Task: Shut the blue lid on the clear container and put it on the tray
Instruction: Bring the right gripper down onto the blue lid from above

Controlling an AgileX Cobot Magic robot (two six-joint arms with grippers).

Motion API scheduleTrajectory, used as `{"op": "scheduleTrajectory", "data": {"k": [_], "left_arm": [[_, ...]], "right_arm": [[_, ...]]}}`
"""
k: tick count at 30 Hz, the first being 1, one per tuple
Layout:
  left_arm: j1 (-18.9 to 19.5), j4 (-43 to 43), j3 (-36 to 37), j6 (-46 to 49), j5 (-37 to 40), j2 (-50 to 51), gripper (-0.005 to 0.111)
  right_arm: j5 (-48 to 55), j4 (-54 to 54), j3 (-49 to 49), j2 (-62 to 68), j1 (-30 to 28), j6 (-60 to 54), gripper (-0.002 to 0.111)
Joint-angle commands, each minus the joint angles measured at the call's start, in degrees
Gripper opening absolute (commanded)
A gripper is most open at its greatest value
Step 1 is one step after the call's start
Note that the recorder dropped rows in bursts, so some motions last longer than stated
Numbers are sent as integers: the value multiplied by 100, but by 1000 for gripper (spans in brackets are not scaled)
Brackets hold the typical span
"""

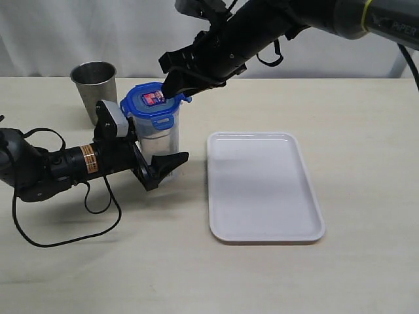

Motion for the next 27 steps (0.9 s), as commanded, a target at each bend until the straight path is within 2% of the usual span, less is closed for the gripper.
{"op": "scheduleTrajectory", "data": {"k": [1, 12, 24, 26, 27], "left_arm": [[-25, -4, -44, 5, -11, 2, 90], [-25, -4, -44, -6, -11, 2, 90], [-25, -4, -44, -17, -22, 2, 90], [-25, -4, -44, -17, -22, 2, 90], [-25, -4, -44, -17, -22, 2, 90]], "right_arm": [[79, 72, -36, 104, 17, 8, 45], [261, 25, -36, 129, 140, 87, 45], [446, 654, -36, 526, 205, 87, 45], [517, 654, -36, 596, 252, 87, 43], [624, 685, -36, 678, 275, 18, 36]]}}
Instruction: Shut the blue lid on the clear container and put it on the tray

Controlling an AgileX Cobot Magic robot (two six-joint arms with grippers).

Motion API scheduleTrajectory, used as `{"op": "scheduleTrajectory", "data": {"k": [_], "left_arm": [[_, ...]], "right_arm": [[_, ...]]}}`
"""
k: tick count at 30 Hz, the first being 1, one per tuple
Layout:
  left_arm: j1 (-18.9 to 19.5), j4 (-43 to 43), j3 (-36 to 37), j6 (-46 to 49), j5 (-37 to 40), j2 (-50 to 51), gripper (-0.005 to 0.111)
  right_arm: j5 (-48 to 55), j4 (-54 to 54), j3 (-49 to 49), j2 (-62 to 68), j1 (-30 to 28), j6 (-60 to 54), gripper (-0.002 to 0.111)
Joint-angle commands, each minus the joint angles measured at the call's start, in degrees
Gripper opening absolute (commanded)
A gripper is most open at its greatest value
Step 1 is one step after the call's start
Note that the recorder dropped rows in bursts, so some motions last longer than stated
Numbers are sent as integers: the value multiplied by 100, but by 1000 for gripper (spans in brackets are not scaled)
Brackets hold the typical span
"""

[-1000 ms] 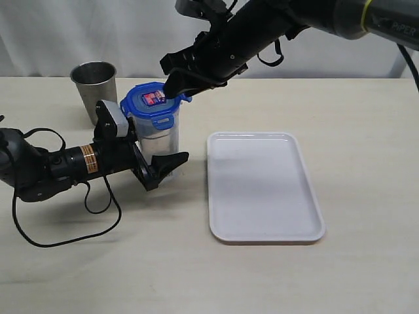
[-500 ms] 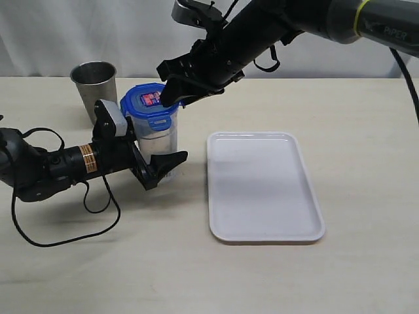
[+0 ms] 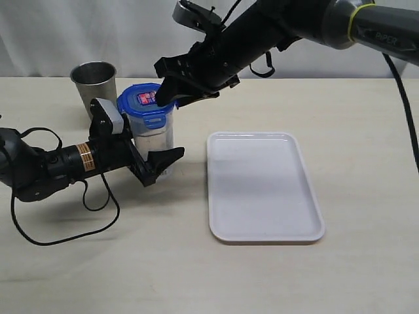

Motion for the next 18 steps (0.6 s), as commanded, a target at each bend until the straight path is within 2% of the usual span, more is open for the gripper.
{"op": "scheduleTrajectory", "data": {"k": [1, 3, 7, 12, 13, 16, 18], "left_arm": [[-58, 126, -44, -17, -22, 2, 90], [-58, 141, -44, -29, -33, 2, 90], [-58, 272, -44, -30, -87, 2, 90], [-58, 296, -44, -57, -87, 2, 90], [-58, 284, -44, -57, -87, 2, 88], [-58, 284, -44, -57, -87, 2, 76], [-58, 284, -44, -57, -87, 2, 70]], "right_arm": [[477, 278, 47, 359, 206, -50, 33], [592, 535, 47, 459, 195, -238, 28], [765, 1307, 47, 596, 195, -567, 28], [871, 1340, -4, 715, 170, -546, 29], [913, 1183, -81, 715, 147, -432, 32], [1001, 645, -298, 715, 63, 11, 51], [1136, 620, -369, 715, -2, 12, 57]]}}
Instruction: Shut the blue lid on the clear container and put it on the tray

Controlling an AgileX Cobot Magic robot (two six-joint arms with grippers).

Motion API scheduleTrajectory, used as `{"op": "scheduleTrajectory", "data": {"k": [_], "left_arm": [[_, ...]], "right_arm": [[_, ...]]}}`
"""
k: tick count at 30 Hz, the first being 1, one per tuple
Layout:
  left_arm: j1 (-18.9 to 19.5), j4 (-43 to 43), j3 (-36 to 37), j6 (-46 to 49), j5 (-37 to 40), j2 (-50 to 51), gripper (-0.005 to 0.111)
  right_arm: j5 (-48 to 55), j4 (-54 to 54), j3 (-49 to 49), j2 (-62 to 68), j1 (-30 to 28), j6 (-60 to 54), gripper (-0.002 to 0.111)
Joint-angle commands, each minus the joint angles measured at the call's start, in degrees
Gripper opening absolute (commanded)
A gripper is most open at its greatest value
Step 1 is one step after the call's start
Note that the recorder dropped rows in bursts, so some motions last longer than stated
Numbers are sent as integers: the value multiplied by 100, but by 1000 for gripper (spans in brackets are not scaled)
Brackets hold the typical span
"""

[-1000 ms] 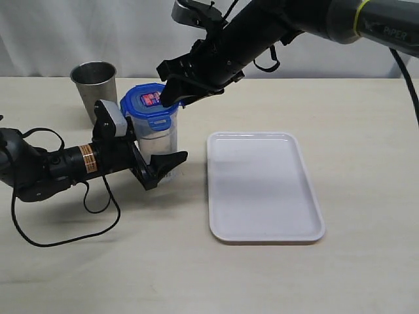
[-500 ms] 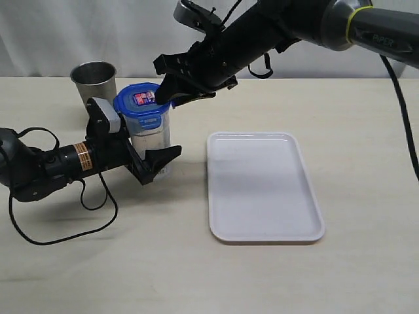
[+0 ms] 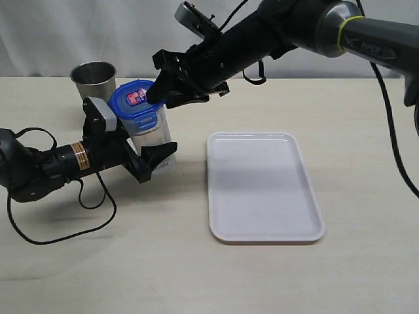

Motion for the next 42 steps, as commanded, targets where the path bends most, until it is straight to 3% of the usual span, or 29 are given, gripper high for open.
{"op": "scheduleTrajectory", "data": {"k": [1, 3, 8, 10, 15, 20, 27, 33, 38, 42], "left_arm": [[-182, 344, -53, 28, -4, -22, 67], [-182, 336, -53, 28, 100, -22, 57], [-182, 504, -53, -139, 373, -22, 12], [-182, 504, -53, -438, 462, -22, 0], [64, 652, -53, -1248, 783, -244, 0], [274, 1414, -128, -1727, 838, -382, 0], [288, 1974, -234, -1729, 795, -382, 0], [288, 1963, -234, -1705, 795, -382, 0], [288, 1975, -234, -1706, 795, -382, 0], [288, 1975, -234, -1706, 795, -382, 0]], "right_arm": [[713, -318, -42, 234, 122, 122, 59], [803, -309, -148, 234, 44, 122, 61], [803, -318, -578, 234, -165, 226, 61], [803, -309, -818, 234, -284, 258, 61], [803, -309, -1578, 138, -572, 184, 61], [803, -532, -1913, -267, -621, -606, 61], [803, -2387, -1355, -881, 429, -2435, 46], [803, -3516, -695, -991, 1165, -2490, 46], [402, -4243, -150, -943, 1439, -2369, 46], [345, -4207, -72, -877, 1535, -2367, 46]]}}
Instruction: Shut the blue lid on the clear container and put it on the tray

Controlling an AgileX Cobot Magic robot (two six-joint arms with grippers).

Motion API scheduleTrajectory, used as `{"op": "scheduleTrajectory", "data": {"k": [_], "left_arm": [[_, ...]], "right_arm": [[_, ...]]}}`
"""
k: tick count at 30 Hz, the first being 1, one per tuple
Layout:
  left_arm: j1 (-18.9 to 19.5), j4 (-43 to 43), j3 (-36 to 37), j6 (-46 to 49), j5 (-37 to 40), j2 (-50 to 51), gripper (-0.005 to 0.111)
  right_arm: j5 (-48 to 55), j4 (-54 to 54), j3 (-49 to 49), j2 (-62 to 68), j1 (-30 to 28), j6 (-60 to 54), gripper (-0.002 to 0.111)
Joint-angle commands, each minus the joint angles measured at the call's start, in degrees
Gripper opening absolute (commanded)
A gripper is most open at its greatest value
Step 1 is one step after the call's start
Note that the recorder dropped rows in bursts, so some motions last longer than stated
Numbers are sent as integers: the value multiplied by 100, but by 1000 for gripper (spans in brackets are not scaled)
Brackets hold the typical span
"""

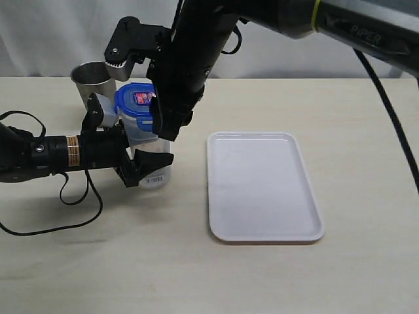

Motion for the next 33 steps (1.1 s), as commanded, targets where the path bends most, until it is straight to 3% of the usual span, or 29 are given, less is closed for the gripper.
{"op": "scheduleTrajectory", "data": {"k": [1, 8, 16, 30, 31, 33], "left_arm": [[-19, 111, -22, -46, 88, -20, 0], [-19, 111, -22, -46, 88, -20, 0], [-19, 121, -22, -46, 130, -20, 0], [-19, 73, -22, 156, -99, 6, 0], [-19, 84, -22, 280, -154, 6, 2], [-19, 113, -22, 531, -183, 6, 23]], "right_arm": [[-138, -76, 91, 63, 98, 13, 46], [-267, -832, 39, -27, 260, 110, 46], [-507, -277, 6, -104, 276, -142, 46], [-336, -638, 6, 381, 417, -446, 46], [-265, -668, 6, 425, 417, -446, 46], [-96, -720, 6, 536, 417, -407, 46]]}}
